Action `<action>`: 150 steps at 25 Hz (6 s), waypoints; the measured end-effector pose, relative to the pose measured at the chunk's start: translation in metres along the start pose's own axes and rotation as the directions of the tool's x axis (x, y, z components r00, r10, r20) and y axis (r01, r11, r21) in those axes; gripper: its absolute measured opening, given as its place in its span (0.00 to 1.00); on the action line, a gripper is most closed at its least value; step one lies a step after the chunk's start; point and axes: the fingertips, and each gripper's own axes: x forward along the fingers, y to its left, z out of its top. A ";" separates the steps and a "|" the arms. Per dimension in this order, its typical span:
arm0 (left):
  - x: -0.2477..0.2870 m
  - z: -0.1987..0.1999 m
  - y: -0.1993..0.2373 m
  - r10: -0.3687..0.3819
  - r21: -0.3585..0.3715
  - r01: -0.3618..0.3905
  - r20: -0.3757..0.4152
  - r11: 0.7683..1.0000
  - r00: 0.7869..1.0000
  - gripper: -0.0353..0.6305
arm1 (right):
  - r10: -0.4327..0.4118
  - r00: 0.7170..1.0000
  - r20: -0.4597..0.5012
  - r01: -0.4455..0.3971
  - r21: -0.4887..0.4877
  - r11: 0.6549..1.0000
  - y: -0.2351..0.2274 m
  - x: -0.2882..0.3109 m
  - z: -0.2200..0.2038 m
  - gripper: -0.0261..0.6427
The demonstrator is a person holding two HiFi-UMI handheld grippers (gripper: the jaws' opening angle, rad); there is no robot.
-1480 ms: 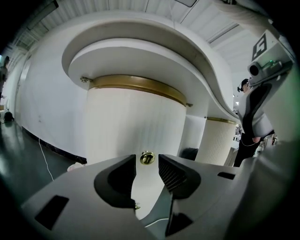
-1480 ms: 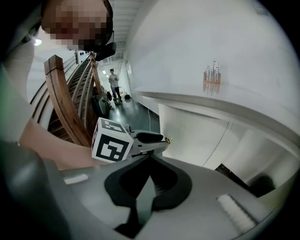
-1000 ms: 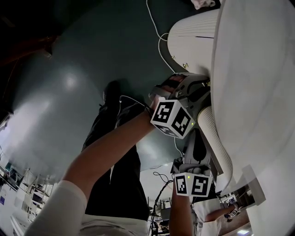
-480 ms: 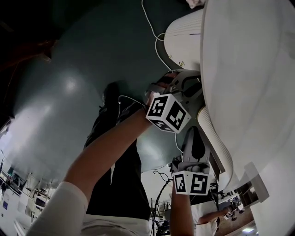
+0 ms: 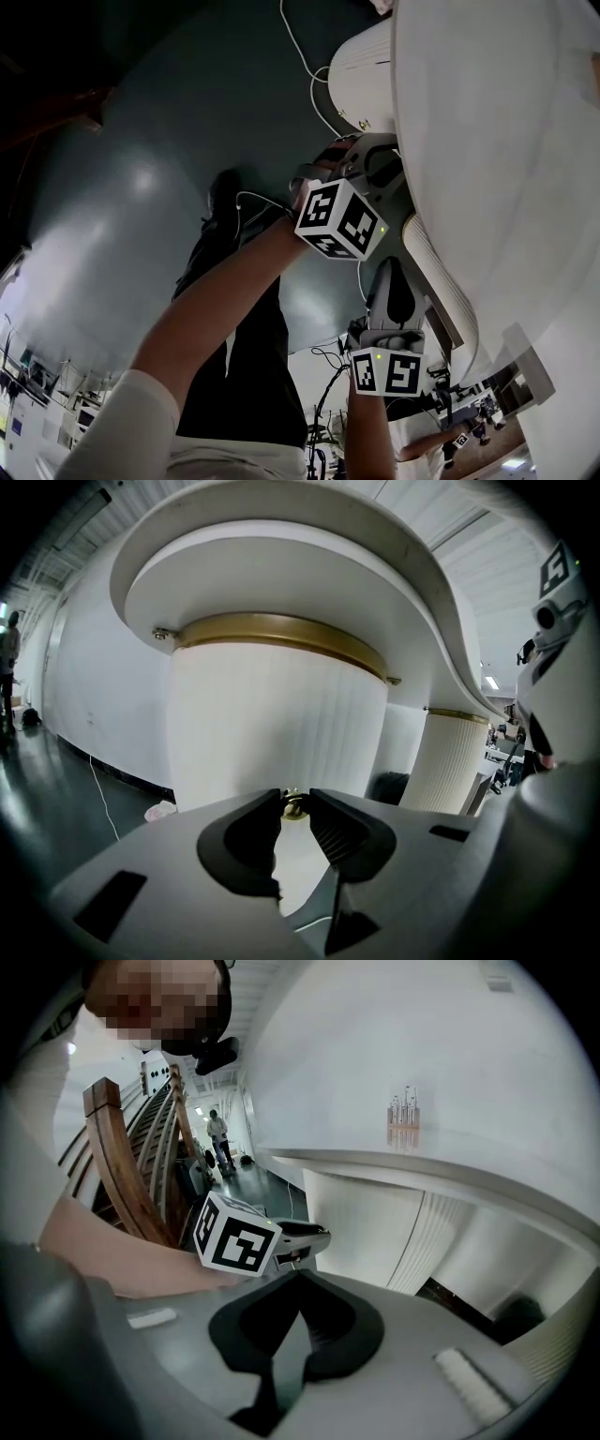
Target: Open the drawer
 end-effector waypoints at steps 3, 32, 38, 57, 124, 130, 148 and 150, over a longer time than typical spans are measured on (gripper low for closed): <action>0.001 -0.001 0.000 0.002 -0.005 -0.002 -0.006 1.000 1.000 0.20 | -0.004 1.000 0.003 0.004 0.002 1.000 -0.001 -0.003 -0.001 0.06; -0.128 -0.064 -0.031 -0.001 -0.006 0.001 -0.099 1.000 0.995 0.20 | 0.051 0.999 0.016 -0.050 -0.028 0.998 0.051 -0.040 -0.001 0.06; -0.145 -0.074 -0.039 0.003 0.004 -0.003 -0.107 1.000 0.994 0.20 | 0.067 0.998 0.015 -0.067 -0.033 0.997 0.064 -0.053 -0.008 0.06; -0.209 -0.111 -0.050 0.023 -0.013 -0.026 -0.170 1.000 0.985 0.20 | 0.117 0.993 0.003 -0.117 -0.045 0.992 0.112 -0.083 -0.019 0.06; -0.490 0.344 -0.169 -0.155 -0.005 0.156 0.087 0.988 0.984 0.06 | 0.002 0.892 0.451 -0.012 0.019 1.000 0.149 -0.434 0.237 0.06; -0.521 0.350 -0.210 -0.114 0.023 0.113 0.122 0.993 0.986 0.06 | 0.029 0.871 0.490 -0.021 -0.021 1.000 0.147 -0.482 0.219 0.06; -0.588 0.352 -0.246 -0.112 0.124 0.093 0.148 0.988 0.983 0.06 | 0.044 0.849 0.527 -0.015 -0.060 0.998 0.182 -0.523 0.198 0.06; -0.592 0.355 -0.241 -0.122 0.137 0.101 0.150 0.985 0.981 0.06 | 0.031 0.845 0.534 -0.003 -0.053 0.999 0.187 -0.523 0.204 0.06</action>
